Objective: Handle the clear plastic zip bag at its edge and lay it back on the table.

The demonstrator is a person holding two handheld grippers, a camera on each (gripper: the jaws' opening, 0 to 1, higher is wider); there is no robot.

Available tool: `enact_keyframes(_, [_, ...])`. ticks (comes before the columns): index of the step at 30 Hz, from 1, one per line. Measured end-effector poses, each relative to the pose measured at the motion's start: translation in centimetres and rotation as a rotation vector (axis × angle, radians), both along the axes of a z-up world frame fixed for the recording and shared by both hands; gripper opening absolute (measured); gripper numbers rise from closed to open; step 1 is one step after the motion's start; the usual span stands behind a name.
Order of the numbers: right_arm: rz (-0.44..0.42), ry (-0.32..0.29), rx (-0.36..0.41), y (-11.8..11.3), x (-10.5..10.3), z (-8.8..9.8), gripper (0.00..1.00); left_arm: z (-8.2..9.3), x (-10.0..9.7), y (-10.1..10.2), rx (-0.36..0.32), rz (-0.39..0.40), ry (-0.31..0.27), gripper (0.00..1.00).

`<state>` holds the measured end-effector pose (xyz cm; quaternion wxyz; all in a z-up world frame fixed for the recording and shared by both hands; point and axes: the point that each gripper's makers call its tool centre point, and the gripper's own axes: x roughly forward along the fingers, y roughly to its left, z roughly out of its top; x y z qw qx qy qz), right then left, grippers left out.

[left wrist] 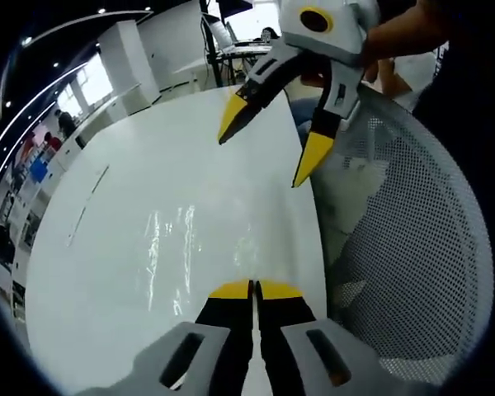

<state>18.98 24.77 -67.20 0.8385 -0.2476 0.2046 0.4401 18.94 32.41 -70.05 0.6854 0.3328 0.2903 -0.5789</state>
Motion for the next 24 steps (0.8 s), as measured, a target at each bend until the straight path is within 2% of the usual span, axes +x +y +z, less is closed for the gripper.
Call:
enact_keyframes(10, [0.043,0.007,-0.024,0.7,-0.1,-0.4,0.38,0.2,-0.4,-0.1,0.007,-0.023,0.011,0.00])
enact_keyframes(24, [0.125,0.026,-0.070,1.9,-0.5,-1.8,0.22,0.6,-0.8,-0.5,0.003,-0.045,0.033,0.00])
